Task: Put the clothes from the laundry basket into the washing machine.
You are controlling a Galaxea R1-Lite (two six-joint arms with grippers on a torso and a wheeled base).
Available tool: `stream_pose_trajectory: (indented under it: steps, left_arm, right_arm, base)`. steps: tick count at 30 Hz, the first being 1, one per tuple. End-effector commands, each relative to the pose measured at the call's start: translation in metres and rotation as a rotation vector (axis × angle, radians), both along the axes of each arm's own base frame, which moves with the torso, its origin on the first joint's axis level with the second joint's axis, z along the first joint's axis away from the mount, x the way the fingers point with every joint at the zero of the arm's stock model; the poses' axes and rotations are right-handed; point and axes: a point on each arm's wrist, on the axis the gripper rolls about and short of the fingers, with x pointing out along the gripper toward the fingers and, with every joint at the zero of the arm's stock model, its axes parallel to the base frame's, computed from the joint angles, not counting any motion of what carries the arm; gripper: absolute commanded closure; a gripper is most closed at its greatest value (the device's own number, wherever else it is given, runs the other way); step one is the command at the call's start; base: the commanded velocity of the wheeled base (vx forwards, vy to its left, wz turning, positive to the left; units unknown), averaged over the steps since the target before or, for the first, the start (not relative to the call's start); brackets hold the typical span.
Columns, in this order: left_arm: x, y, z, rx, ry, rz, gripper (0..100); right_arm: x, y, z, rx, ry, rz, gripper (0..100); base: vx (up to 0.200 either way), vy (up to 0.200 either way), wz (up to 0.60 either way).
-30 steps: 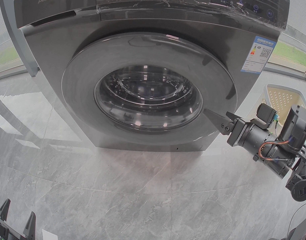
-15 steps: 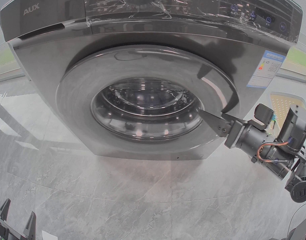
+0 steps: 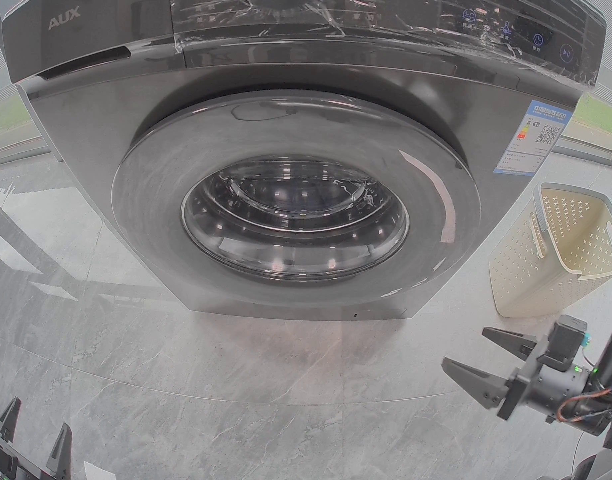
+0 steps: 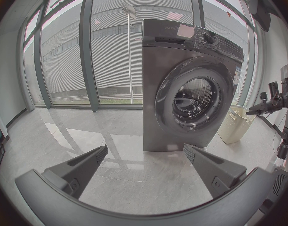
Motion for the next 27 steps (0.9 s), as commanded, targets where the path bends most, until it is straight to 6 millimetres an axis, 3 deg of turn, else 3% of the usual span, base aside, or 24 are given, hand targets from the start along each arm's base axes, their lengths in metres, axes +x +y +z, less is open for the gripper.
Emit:
stream_pose_trajectory:
  steps: [1, 5, 7, 8, 14, 24, 27]
  left_arm:
    - [0.0, 0.0, -0.005, -0.001, 0.001, -0.001, 0]
    - [0.0, 0.0, -0.005, -0.001, 0.001, -0.001, 0]
    - [0.0, 0.0, -0.005, -0.001, 0.001, -0.001, 0]
    - [0.0, 0.0, -0.005, -0.001, 0.001, -0.001, 0]
    - [0.0, 0.0, -0.005, -0.001, 0.0, -0.001, 0]
    - [0.0, 0.0, -0.005, -0.005, 0.0, -0.003, 0]
    - [0.0, 0.0, -0.005, -0.005, 0.0, -0.003, 0]
  right_arm:
    - [-0.053, -0.055, 0.018, 0.09, -0.187, -0.041, 0]
    - [-0.073, -0.085, 0.005, -0.019, -0.176, -0.219, 0]
    - [-0.073, -0.085, 0.005, -0.019, -0.176, -0.219, 0]
    - [-0.1, -0.101, -0.007, -0.058, -0.217, -0.313, 0]
    - [-0.141, -0.11, -0.025, -0.074, -0.252, -0.444, 0]
    - [-0.143, -0.108, -0.03, -0.12, -0.287, -0.577, 0]
    - [-0.142, -0.107, -0.042, -0.147, -0.278, -0.583, 0]
  base:
    - [0.0, 0.0, 0.0]
    - [0.0, 0.0, 0.0]
    - [0.0, 0.0, 0.0]
    - [0.0, 0.0, 0.0]
    - [0.0, 0.0, 0.0]
    - [0.0, 0.0, 0.0]
    - [0.0, 0.0, 0.0]
